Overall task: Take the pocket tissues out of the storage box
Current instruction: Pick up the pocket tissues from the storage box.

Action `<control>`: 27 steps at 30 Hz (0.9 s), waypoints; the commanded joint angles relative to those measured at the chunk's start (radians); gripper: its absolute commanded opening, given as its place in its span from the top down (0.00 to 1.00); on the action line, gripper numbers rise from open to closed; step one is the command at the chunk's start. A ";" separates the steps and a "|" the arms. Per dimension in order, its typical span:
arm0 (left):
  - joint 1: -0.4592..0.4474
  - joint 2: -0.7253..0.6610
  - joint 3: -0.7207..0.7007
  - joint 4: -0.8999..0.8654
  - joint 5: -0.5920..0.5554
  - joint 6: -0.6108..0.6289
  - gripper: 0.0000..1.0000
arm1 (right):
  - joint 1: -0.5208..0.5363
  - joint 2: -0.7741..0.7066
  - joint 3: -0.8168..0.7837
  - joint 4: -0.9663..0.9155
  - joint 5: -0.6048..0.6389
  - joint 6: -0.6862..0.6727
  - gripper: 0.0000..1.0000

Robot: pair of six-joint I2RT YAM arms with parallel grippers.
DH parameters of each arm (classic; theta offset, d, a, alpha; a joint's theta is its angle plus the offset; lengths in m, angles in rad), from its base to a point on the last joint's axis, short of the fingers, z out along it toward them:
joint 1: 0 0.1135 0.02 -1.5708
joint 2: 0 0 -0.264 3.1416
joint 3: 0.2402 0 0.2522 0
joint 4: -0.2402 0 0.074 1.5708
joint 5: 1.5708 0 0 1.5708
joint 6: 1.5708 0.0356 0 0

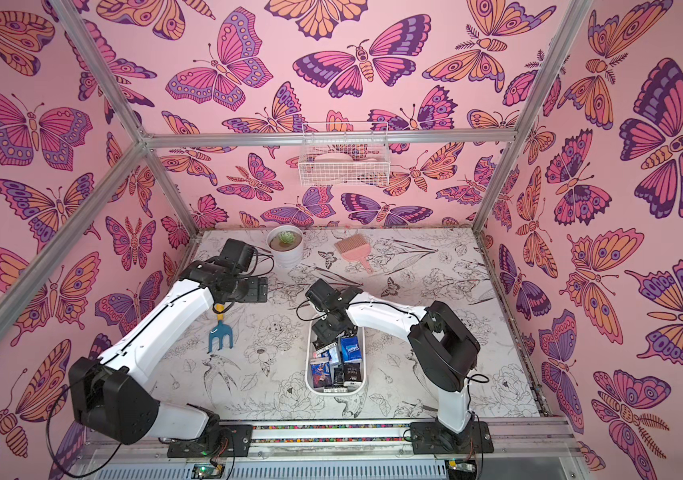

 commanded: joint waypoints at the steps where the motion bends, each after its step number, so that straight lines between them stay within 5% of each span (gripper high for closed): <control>1: -0.006 -0.028 -0.008 -0.030 0.002 -0.009 0.00 | 0.004 0.005 0.019 -0.021 0.002 0.018 0.37; 10: -0.010 -0.026 0.004 -0.028 0.012 -0.023 0.00 | 0.004 -0.089 0.005 -0.020 0.027 0.043 0.54; 17: -0.016 -0.034 0.011 -0.028 0.019 -0.026 0.00 | -0.019 -0.183 -0.004 -0.027 0.067 0.060 0.54; 27: -0.030 -0.058 0.001 -0.028 0.036 -0.038 0.00 | -0.330 -0.168 -0.143 0.211 0.270 -0.014 0.48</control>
